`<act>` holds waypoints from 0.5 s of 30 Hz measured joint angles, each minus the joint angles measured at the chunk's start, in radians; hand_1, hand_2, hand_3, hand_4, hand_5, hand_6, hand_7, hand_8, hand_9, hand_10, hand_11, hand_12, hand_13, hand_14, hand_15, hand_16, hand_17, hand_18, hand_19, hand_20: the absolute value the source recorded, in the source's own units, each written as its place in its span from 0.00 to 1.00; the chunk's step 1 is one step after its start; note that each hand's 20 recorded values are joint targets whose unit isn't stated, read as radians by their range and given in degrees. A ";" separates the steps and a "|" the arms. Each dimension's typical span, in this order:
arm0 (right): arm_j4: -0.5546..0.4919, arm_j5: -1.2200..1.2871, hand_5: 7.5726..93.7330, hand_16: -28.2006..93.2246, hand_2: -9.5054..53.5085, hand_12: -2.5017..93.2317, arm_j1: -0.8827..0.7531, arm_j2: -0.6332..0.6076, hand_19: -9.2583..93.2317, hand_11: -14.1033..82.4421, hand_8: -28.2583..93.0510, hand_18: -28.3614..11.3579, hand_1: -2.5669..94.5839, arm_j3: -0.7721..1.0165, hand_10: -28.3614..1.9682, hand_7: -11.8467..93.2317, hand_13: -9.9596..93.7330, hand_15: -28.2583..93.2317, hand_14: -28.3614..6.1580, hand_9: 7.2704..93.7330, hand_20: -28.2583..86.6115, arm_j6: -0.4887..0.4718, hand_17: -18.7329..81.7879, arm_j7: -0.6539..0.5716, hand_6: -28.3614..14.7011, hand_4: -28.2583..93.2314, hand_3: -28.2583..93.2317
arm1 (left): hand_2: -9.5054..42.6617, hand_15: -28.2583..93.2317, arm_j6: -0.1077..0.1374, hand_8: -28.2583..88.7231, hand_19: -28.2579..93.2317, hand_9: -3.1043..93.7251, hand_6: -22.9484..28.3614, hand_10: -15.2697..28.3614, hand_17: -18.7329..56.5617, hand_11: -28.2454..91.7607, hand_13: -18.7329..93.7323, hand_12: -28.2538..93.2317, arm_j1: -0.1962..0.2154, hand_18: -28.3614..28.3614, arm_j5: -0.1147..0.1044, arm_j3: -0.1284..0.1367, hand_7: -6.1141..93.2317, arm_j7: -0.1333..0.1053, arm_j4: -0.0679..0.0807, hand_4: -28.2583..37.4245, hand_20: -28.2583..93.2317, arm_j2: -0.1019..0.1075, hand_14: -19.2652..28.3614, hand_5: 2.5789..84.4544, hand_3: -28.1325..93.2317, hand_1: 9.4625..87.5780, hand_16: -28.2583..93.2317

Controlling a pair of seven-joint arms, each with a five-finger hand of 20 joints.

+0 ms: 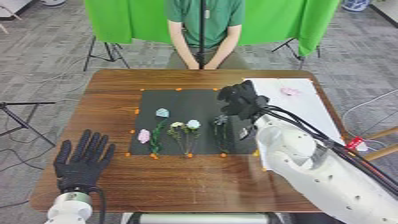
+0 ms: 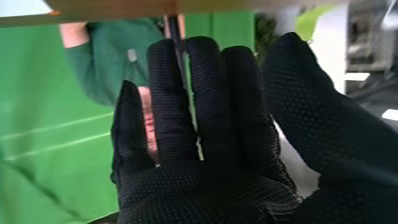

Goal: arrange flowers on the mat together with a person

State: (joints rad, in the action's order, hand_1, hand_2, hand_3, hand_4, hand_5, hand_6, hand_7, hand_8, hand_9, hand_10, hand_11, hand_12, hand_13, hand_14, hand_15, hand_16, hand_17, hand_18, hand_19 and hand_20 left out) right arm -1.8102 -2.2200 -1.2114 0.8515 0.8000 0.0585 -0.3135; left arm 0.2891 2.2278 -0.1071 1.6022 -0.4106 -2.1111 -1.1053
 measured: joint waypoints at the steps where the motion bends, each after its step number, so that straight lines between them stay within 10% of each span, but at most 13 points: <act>1: -0.015 0.022 0.53 0.38 0.08 0.18 -0.015 0.000 0.57 0.32 0.09 0.20 0.46 0.027 0.55 0.35 0.56 0.43 0.44 0.60 0.32 0.004 0.26 -0.010 0.64 0.00 0.89 | 0.46 0.46 0.000 0.14 0.57 0.42 0.60 0.67 0.15 0.42 0.42 0.27 0.000 0.79 0.000 0.000 0.22 0.000 0.000 0.00 0.31 0.000 0.71 0.49 0.85 0.17 0.16; 8: -0.152 0.251 0.56 0.37 0.14 0.17 -0.153 -0.001 0.58 0.31 0.10 0.22 0.45 0.245 0.54 0.34 0.59 0.42 0.43 0.62 0.32 0.095 0.30 -0.105 0.63 0.00 0.88 | 0.46 0.46 -0.005 0.14 0.57 0.42 0.60 0.67 0.15 0.42 0.42 0.27 0.001 0.79 0.010 0.002 0.21 0.001 0.002 0.00 0.31 -0.003 0.70 0.48 0.85 0.17 0.16; 15: -0.301 0.648 0.52 0.36 0.30 0.15 -0.367 0.043 0.51 0.24 0.12 0.24 0.32 0.596 0.50 0.29 0.47 0.34 0.31 0.49 0.31 0.158 0.28 -0.088 0.58 0.01 0.88 | 0.45 0.45 -0.013 0.14 0.57 0.41 0.59 0.66 0.15 0.42 0.42 0.27 0.009 0.79 0.073 0.023 0.21 0.003 0.007 0.00 0.31 -0.004 0.70 0.47 0.85 0.17 0.16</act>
State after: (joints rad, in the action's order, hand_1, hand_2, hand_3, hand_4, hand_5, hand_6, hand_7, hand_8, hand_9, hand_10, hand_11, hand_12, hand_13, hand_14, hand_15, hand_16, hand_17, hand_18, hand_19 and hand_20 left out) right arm -2.1112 -1.5724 -1.5787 0.8946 1.3965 0.2168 -0.4011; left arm 0.2764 2.2370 -0.0345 1.6251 -0.4072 -2.1043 -1.1097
